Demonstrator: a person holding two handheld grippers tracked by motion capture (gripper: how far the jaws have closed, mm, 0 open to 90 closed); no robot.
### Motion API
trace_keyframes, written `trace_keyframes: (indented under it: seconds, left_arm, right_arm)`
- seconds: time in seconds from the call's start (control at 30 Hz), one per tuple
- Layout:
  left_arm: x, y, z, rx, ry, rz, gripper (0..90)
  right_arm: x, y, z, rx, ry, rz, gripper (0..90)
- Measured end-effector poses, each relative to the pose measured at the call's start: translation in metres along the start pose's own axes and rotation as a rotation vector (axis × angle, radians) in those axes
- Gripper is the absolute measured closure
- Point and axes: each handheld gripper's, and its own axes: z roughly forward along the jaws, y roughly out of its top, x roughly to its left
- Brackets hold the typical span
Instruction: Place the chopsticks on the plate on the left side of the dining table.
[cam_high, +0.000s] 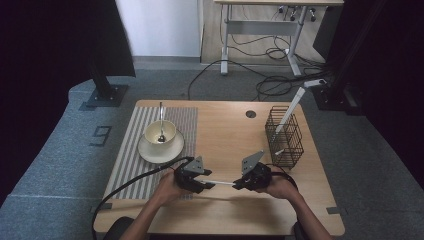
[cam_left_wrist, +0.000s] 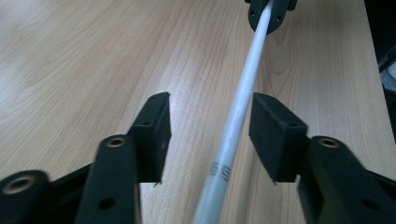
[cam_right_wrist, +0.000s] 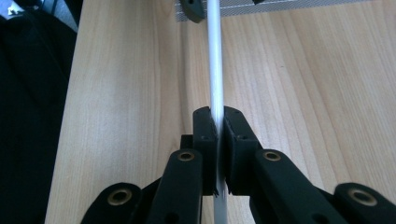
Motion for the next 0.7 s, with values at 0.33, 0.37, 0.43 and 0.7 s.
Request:
trace_keyframes:
  seconds: [0.33,0.37,0.43,0.7]
  left_arm:
    - [-0.0013,-0.0014,-0.0005,0.018,-0.049,0.032,70.6]
    - [-0.0011,-0.0014,-0.0005,0.018,-0.055,0.031,72.1]
    - [-0.0009,-0.0017,-0.0004,0.018,-0.066,0.034,74.5]
    - [-0.0044,-0.0031,-0.0015,0.006,-0.130,0.073,82.6]
  right_arm:
    - [-0.0007,0.0051,-0.0010,0.020,0.012,-0.027,84.6]
    - [-0.0009,0.0051,-0.0008,0.020,0.012,-0.027,84.5]
    - [-0.0016,0.0047,-0.0007,0.019,0.014,-0.028,84.5]
    - [-0.0027,0.0020,-0.0004,0.005,0.006,-0.029,80.6]
